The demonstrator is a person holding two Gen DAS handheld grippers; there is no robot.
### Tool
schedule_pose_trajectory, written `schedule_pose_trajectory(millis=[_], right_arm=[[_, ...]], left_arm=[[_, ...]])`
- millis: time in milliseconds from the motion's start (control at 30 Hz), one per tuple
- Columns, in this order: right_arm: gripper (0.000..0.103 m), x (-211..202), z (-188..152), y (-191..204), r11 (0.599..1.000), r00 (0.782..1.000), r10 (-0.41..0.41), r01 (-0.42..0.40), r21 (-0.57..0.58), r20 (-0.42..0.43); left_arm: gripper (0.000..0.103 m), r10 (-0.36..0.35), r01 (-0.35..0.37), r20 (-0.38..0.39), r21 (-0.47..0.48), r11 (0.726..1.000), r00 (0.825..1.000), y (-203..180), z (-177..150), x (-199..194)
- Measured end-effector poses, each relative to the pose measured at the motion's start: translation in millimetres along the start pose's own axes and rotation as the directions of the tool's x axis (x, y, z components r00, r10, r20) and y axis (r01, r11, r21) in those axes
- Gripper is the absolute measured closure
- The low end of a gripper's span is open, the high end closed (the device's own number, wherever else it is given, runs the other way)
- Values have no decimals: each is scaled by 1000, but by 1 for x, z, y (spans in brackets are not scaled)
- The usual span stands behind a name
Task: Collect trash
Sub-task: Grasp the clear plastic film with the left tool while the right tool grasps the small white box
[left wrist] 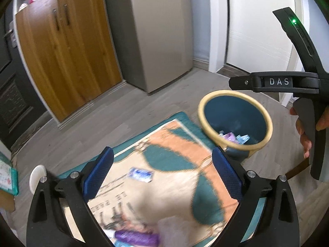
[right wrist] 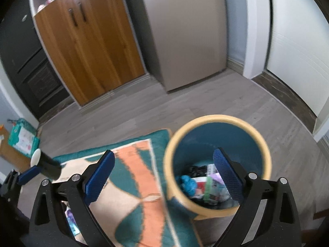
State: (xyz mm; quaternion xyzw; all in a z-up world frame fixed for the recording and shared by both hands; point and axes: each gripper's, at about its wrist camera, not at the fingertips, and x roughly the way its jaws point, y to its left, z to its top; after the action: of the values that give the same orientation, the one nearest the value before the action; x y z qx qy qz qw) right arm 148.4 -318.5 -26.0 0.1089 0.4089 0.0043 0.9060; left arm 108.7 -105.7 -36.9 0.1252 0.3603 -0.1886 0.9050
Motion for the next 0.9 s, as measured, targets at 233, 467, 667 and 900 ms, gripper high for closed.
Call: schedule_pose_trajectory(millis=[233, 467, 667, 900], right_arm=[[7, 14, -10, 47, 998, 999, 28, -30, -53, -33], [7, 27, -18, 79, 995, 996, 66, -70, -71, -58], [7, 39, -22, 102, 992, 994, 75, -83, -99, -80], [7, 65, -34, 122, 987, 988, 62, -81, -136, -139]], left_arm=[[8, 62, -62, -7, -54, 997, 998, 46, -26, -27], [8, 104, -106, -24, -88, 991, 994, 71, -45, -40], [8, 116, -120, -41, -90, 989, 992, 82, -54, -40], [8, 121, -132, -107, -104, 986, 987, 103, -79, -26]])
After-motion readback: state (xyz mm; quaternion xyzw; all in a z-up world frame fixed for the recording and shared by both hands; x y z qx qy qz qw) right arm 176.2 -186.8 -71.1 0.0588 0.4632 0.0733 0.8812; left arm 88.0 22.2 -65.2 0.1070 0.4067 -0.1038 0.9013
